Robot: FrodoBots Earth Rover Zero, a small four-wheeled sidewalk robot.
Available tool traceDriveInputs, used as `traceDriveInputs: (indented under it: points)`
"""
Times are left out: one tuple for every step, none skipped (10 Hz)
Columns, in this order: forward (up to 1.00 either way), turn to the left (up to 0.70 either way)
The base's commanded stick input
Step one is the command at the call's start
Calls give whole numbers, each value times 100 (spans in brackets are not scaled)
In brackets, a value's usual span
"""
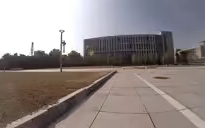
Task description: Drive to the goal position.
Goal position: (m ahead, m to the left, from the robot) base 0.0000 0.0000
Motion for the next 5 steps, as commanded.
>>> traceDriveInputs:
  points:
    - [4,0]
    - [4,0]
    - [4,0]
    - [3,0]
    - [1,0]
